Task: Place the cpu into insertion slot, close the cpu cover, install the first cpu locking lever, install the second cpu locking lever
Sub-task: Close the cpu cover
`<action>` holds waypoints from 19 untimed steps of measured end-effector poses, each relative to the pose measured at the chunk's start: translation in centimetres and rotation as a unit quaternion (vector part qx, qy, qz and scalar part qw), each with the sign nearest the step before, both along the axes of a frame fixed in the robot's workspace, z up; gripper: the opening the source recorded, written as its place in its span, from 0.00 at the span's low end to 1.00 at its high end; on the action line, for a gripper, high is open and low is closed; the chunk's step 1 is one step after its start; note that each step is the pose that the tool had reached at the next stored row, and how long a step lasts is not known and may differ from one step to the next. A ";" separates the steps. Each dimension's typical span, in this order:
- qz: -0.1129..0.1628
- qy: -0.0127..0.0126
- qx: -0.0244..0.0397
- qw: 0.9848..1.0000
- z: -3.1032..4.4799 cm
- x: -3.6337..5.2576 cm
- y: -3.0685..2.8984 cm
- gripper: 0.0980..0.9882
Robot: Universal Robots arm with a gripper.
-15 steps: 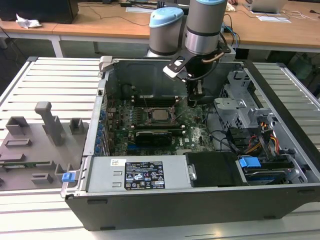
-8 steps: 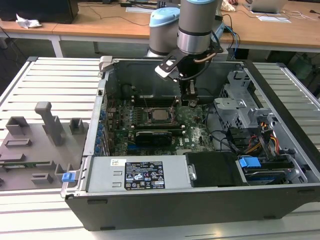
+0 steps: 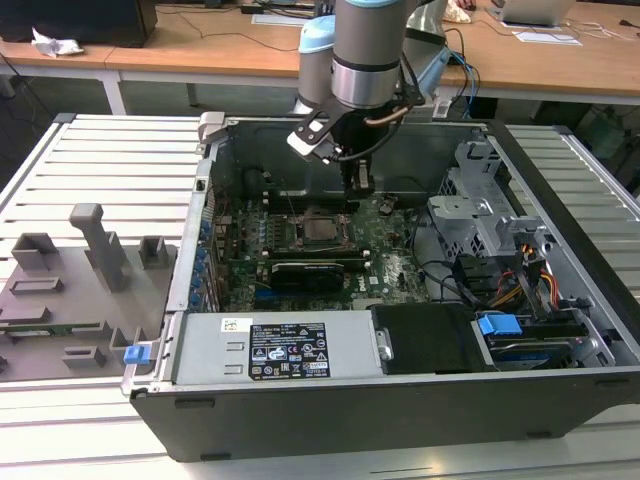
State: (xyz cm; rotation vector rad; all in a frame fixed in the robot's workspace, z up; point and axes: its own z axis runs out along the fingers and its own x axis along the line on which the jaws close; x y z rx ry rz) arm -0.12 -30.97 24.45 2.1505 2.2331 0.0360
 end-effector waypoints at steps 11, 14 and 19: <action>0.000 0.000 0.000 1.000 -0.49 -2.00 0.07 0.01; 0.000 0.000 0.000 1.000 -0.49 -2.12 0.08 0.01; 0.000 0.000 0.000 1.000 -0.49 -2.85 0.07 0.01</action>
